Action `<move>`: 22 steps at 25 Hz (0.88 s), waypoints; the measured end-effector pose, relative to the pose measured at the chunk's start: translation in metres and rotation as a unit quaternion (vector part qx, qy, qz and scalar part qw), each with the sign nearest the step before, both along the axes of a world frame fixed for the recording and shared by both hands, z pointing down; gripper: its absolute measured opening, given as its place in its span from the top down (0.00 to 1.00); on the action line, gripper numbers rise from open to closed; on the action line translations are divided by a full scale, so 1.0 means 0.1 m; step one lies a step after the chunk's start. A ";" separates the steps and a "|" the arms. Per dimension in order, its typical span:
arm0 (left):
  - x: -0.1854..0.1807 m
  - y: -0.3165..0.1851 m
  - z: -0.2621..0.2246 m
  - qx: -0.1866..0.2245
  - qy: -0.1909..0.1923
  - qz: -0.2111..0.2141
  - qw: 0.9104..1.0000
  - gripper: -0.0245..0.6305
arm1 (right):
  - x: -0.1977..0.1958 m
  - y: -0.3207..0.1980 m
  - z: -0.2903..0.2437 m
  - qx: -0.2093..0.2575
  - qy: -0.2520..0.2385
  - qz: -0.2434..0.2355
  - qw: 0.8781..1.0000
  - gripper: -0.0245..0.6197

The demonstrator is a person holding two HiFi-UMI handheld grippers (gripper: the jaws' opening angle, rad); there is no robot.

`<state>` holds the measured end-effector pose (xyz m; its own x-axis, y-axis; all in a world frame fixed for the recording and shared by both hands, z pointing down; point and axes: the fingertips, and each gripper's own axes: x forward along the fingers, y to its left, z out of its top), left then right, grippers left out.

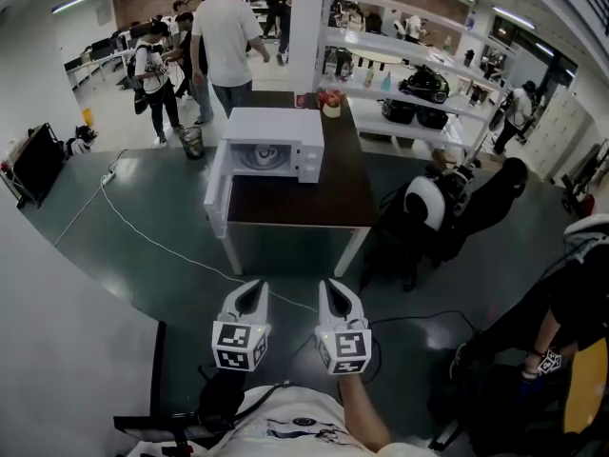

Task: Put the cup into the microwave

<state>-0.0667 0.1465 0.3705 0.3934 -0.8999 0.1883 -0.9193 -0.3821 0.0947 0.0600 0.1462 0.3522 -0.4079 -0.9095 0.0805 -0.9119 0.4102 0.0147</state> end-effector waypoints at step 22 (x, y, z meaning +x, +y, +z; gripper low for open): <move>-0.06 0.04 0.06 -0.008 0.002 -0.008 1.000 0.96 | -0.05 0.02 0.04 -0.010 -0.001 -0.008 1.000 0.96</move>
